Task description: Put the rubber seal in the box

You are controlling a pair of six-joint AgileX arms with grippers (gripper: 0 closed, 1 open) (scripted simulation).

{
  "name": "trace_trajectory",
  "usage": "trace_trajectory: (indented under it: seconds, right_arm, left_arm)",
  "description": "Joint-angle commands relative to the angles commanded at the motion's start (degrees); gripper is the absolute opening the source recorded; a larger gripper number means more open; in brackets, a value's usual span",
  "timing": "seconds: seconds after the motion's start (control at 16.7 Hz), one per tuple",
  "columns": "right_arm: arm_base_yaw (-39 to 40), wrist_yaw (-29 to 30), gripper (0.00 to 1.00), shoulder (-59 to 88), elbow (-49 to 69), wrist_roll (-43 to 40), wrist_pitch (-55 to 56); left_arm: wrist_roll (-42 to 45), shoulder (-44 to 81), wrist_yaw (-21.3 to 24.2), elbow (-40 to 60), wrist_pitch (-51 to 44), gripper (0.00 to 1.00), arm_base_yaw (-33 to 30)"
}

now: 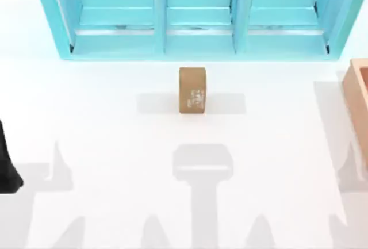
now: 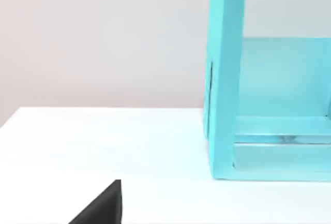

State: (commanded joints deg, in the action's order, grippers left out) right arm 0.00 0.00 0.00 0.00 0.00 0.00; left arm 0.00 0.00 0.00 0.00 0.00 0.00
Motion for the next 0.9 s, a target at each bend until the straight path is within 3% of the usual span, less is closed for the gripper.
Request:
trace_trajectory:
  seconds: [0.42,0.66,0.9]
  right_arm:
    - [2.29,0.64,1.0,8.43,6.34,3.61,-7.22]
    - [6.66,1.98,1.0,24.64,19.93,10.26,-18.63]
    - [12.62,3.55,1.0,45.11,40.77,18.5,-31.19]
  left_arm:
    - [0.0,0.0,0.0,0.0,0.0,1.0,0.0]
    - [0.0,0.0,0.0,0.0,0.0,1.0,0.0]
    - [0.0,0.0,0.0,0.0,0.0,1.0,0.0]
